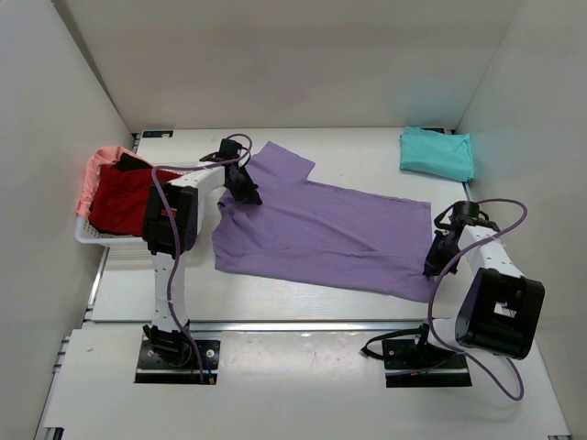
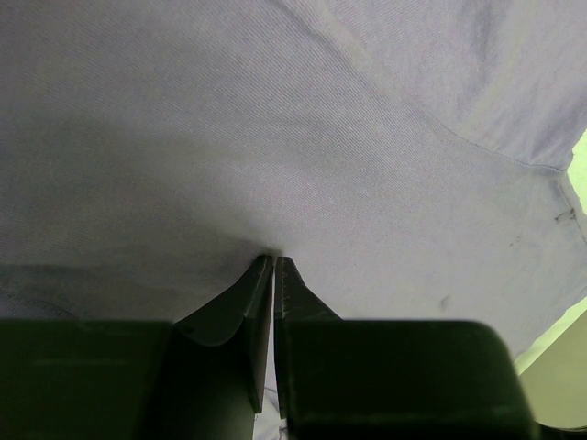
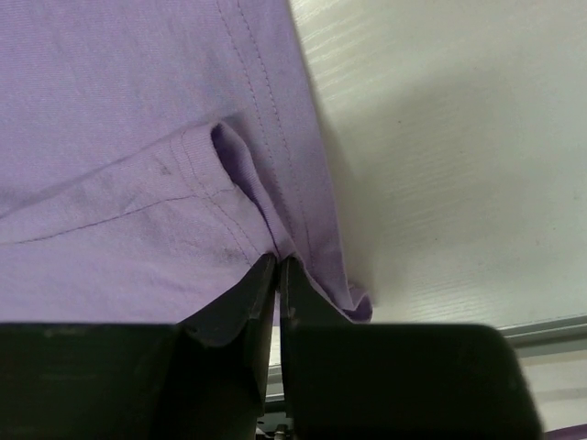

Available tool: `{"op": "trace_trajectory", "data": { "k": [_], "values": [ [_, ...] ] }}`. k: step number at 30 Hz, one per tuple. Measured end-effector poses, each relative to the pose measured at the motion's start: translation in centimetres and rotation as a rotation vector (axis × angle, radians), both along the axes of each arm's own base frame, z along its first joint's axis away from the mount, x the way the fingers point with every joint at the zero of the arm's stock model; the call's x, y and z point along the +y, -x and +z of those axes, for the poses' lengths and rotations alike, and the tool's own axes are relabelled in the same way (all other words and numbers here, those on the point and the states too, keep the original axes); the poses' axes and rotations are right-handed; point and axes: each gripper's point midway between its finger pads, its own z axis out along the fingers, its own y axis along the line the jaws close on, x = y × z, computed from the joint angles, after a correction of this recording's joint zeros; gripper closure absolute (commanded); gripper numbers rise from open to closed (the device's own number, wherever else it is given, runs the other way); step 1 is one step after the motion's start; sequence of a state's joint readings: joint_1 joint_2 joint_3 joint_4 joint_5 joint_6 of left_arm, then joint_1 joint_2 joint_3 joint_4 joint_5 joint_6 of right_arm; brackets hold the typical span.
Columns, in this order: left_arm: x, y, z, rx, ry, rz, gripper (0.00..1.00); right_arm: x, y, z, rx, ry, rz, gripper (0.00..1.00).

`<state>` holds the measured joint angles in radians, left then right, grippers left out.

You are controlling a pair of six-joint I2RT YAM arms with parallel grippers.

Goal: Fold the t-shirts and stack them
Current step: Fold the flattened tshirt in 1/3 of the way, then grap the side of the flattened tshirt furthest away from the robot with both arms

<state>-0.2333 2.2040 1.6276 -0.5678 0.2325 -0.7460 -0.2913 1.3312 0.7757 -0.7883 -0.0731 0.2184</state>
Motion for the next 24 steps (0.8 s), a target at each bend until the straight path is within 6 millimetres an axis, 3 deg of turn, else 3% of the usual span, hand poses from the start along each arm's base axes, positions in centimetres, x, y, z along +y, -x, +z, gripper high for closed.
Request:
{"op": "trace_trajectory", "data": {
  "k": [2,6,14,19,24],
  "values": [
    [0.0,0.0,0.0,0.000,0.000,0.000,0.83,0.1,0.0,0.0,0.000,-0.005,-0.002,0.86],
    [0.0,0.0,0.0,0.001,0.001,0.002,0.82,0.2,0.1,-0.1,0.002,-0.018,-0.003,1.00],
    [0.1,0.0,0.0,0.003,0.002,0.005,0.83,0.0,0.6,-0.3,0.031,-0.009,-0.029,1.00],
    [0.2,0.0,0.0,0.004,0.002,0.008,0.82,-1.3,2.1,-0.5,0.144,0.029,-0.097,1.00],
    [0.5,0.0,0.0,0.005,0.004,0.014,0.82,-2.3,2.1,0.2,0.197,0.046,-0.143,1.00]
  ]
}}
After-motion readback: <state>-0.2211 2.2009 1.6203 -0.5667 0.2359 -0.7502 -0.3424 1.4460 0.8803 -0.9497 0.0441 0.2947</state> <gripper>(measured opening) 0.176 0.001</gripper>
